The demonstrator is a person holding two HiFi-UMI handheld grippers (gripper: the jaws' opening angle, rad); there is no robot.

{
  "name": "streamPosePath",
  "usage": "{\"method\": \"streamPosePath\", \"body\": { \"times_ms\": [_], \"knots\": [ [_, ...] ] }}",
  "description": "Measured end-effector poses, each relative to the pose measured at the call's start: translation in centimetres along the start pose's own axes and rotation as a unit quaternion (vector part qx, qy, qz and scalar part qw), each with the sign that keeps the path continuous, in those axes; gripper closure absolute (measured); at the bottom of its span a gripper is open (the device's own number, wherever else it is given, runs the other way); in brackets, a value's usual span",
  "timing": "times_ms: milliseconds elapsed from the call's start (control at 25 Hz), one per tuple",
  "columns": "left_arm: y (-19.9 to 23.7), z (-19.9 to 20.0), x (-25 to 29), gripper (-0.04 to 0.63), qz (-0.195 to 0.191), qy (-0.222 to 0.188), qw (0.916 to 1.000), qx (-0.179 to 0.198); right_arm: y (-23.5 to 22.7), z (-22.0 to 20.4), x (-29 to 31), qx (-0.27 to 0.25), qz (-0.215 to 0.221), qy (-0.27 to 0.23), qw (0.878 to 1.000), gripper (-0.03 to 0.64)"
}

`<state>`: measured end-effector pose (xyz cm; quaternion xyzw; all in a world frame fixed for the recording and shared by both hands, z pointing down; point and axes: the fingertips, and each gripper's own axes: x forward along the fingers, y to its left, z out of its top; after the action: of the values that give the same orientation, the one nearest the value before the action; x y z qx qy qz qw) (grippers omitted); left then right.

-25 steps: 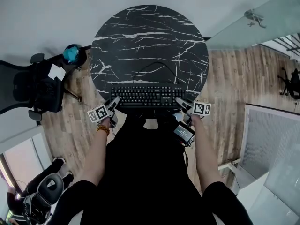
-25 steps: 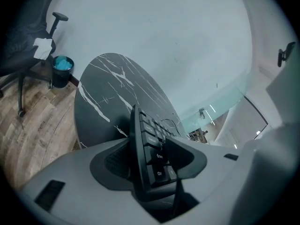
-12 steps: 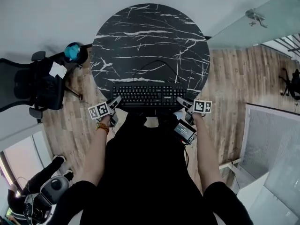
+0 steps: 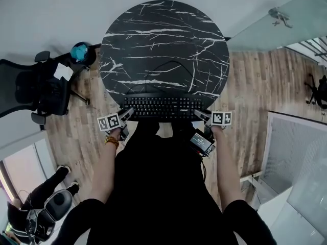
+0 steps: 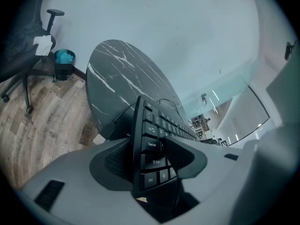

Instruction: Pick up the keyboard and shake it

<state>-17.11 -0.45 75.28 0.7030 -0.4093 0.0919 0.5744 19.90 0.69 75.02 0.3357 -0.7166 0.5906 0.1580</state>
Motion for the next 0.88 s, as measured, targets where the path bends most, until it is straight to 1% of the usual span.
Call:
{"method": "streamPosePath", "body": {
  "times_ms": [280, 440, 640, 880],
  "knots": [
    [0.7, -0.8, -0.2, 0.370, 0.011, 0.007, 0.9999, 0.005, -0.5, -1.2, 0.4, 0.009, -0.014, 0.020, 1.000, 0.396],
    [0.6, -1.1, -0.3, 0.368, 0.013, 0.020, 0.9997, 0.009, -0.7, -1.7, 0.1, 0.017, -0.028, 0.029, 0.999, 0.393],
    [1.1, -1.9, -1.1, 0.367, 0.030, 0.023, 0.9993, 0.007, -0.7, -2.8, 0.7, 0.025, -0.033, 0.038, 0.998, 0.388],
    [1.8, -2.2, -0.8, 0.364, 0.046, 0.030, 0.9985, 0.002, -1.0, -2.8, 0.9, 0.028, -0.039, 0.046, 0.998, 0.388]
  ]
}}
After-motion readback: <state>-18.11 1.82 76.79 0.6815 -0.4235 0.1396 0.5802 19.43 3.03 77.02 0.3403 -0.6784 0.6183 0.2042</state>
